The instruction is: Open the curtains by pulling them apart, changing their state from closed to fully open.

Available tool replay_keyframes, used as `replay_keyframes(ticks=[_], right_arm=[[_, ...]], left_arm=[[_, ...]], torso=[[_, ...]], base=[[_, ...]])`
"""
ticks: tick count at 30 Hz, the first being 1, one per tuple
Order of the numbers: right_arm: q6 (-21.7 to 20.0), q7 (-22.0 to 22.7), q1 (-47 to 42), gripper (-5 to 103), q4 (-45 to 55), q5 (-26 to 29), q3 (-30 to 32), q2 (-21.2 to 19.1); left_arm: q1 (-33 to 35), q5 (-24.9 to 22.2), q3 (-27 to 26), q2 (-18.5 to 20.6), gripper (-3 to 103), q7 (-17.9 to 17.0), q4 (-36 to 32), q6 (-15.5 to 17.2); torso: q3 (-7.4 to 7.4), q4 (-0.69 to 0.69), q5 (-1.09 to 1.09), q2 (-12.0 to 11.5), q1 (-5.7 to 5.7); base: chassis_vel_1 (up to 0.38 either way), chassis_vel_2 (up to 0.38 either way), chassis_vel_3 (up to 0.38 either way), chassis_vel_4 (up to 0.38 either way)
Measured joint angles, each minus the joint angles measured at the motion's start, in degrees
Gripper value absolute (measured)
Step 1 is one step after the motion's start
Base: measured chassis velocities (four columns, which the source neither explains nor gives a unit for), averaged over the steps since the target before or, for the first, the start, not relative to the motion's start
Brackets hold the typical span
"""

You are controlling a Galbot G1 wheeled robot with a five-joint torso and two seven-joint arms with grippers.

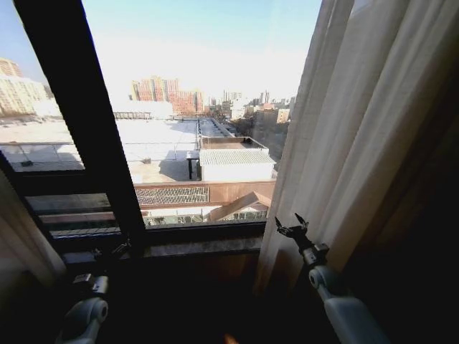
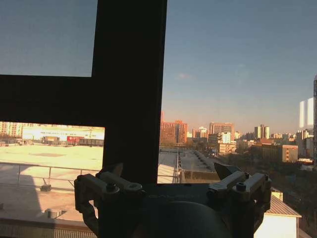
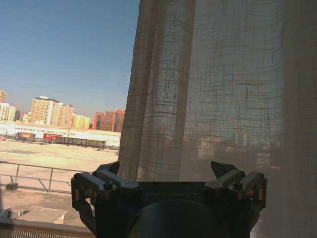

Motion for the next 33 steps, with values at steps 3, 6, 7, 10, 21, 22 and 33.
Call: replay_keyframes(ticks=[3,6,7,10,21,22,33], right_arm=[[0.0,0.0,0.7,100,-0.7,-0.5,-0.5,-0.2],[0.2,0.3,1.7,100,-1.4,-0.2,-1.4,-0.2],[0.2,0.2,2.4,100,-1.9,-0.2,-2.0,-0.1],[-0.2,0.3,4.3,100,-3.0,-0.9,-3.8,0.0],[-2.8,6.0,12.4,100,-9.4,-2.9,-9.2,1.7],[-2.9,6.2,13.2,100,-10.2,-3.0,-9.6,1.8],[-2.5,6.8,18.4,94,-15.8,-3.3,-12.4,2.9]], left_arm=[[0.0,0.0,0.0,0.0,100,0.0,0.0,0.0],[0.0,0.0,0.0,0.0,100,0.0,0.0,0.0],[0.0,0.0,0.0,0.0,100,0.0,0.0,0.0],[0.0,0.0,0.0,0.0,100,0.0,0.0,0.0],[0.0,0.0,0.0,0.0,100,0.0,0.0,0.0],[0.0,0.0,0.0,0.0,100,0.0,0.0,0.0],[0.0,0.0,0.0,0.0,100,0.0,0.0,0.0]], torso=[[0.00,-0.02,-0.05,0.0,0.00],[0.00,-0.01,-0.03,0.0,0.00],[0.00,0.01,-0.05,0.0,0.00],[0.00,0.04,-0.08,0.0,0.00],[0.00,0.02,-0.05,0.0,0.01],[0.00,0.02,-0.05,0.0,0.01],[0.00,0.02,-0.05,0.0,0.01]], base=[[-0.066,-0.069,0.060,0.048],[0.000,0.000,0.000,0.000],[0.000,0.000,0.000,0.000],[0.000,0.000,0.000,0.000],[0.000,0.000,0.000,0.000],[0.000,0.000,0.000,0.000],[0.000,0.000,0.000,0.000]])
